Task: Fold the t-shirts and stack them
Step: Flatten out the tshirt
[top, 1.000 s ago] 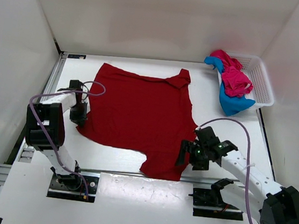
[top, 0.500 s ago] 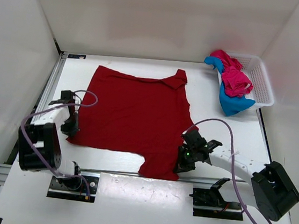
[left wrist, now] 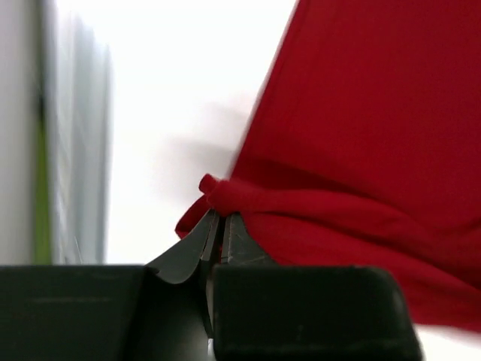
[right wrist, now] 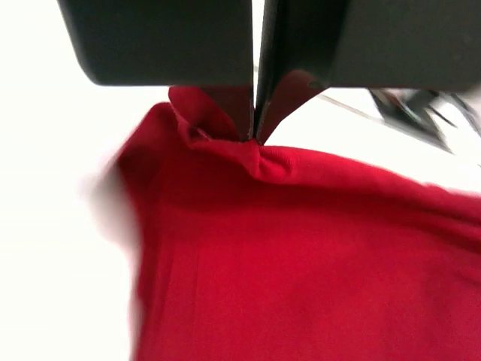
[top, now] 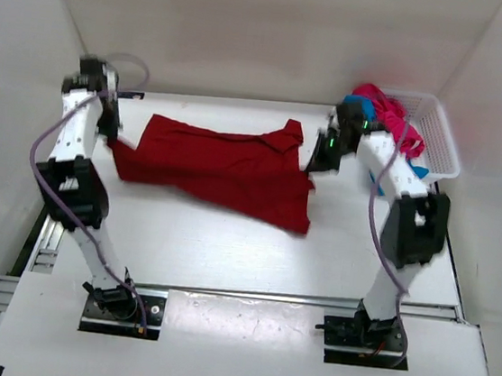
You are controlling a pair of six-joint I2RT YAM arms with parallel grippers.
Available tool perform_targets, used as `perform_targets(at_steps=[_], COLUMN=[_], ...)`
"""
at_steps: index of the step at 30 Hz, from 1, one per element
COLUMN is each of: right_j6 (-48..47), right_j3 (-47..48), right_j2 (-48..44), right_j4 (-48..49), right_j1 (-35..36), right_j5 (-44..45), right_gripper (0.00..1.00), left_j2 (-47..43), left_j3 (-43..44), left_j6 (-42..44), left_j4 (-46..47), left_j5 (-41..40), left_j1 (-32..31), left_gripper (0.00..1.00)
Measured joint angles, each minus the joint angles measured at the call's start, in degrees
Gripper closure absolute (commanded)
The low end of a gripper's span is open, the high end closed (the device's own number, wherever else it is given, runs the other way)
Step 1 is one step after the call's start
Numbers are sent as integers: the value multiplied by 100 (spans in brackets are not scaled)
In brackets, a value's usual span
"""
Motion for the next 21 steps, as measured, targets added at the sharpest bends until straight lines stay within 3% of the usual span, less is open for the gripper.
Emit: perform_targets(at_steps=[3,4,6,8,10,14,21], right_j6=[-160,-85,63,199,225,160,68], right_j3=[3010,3965,4752,4013,3235,2446,-308], right_j2=[1587,1930,1917,890,-415,-1971,-2839], right_j4=[-601,-699,-254,463,527,872,925], right_j1=[-533,-717,-1045,-1316,-1445,-1043,-376], right_j5=[-149,-238,-369,-428,-409,-404,52], right_gripper=[100,100,100,100,100,100,100], left_j2=[1147,1287,857,-225,-1405,-2710,-3021], left_j3=[2907,3523,3694,2726,1875,817,-1191], left_j6=[0,-2,-2,-15,-15,-11,0], left_j4=[-188,-81,535,1185,1362,1722,1523], left_j5=[125,127,101,114,125,111,63], left_j1=[-101,-136,-243,-376,-588,-664,-645], left_gripper=[89,89,89,89,89,89,89])
